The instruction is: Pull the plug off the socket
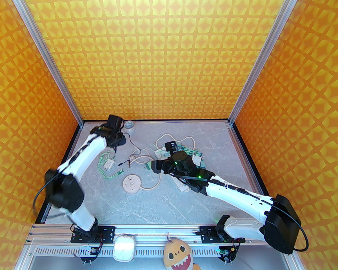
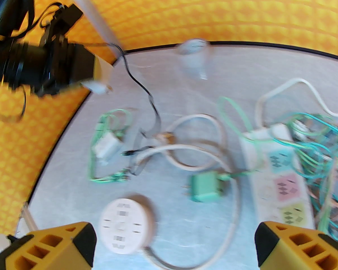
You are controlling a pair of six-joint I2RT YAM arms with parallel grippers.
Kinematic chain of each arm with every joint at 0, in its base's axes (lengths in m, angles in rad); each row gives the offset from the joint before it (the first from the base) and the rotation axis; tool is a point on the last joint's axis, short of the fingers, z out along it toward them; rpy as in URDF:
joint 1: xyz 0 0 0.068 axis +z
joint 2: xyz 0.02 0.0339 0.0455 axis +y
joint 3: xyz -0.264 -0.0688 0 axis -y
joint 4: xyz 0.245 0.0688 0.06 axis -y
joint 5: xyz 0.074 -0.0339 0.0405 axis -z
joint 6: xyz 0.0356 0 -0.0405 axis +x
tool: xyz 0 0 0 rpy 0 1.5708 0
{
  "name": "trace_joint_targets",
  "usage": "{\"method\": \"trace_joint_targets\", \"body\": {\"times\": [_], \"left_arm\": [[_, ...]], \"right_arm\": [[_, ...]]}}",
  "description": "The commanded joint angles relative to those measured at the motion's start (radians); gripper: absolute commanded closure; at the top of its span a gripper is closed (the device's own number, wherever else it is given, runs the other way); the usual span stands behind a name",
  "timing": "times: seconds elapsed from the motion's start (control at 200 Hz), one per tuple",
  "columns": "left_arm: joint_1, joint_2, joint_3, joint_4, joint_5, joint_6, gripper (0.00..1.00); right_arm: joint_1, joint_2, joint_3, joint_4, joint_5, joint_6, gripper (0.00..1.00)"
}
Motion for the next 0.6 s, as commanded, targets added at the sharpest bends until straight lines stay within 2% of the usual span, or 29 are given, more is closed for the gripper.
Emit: {"method": "trace_joint_targets", "body": {"times": [0.0, 0.125, 0.295, 0.44, 0.595], "left_arm": [[0.036, 0.124, 0.112, -0.034, 0.069, 0.046, 0.97], [0.067, 0.265, 0.227, -0.083, 0.146, 0.009, 0.98], [0.097, 0.343, 0.268, -0.047, 0.281, -0.045, 0.97], [0.131, 0.361, 0.240, -0.013, 0.376, -0.069, 0.97], [0.162, 0.334, 0.138, 0.088, 0.482, -0.105, 0.92]], "right_arm": [[-0.012, -0.015, -0.003, 0.000, 0.062, -0.014, 0.02], [-0.022, -0.024, -0.012, 0.005, 0.064, -0.007, 0.02], [-0.029, -0.020, -0.018, 0.013, 0.052, 0.002, 0.01], [-0.032, -0.013, -0.016, 0.013, 0.043, 0.007, 0.02], [-0.034, -0.004, -0.018, 0.020, 0.032, 0.013, 0.02]]}}
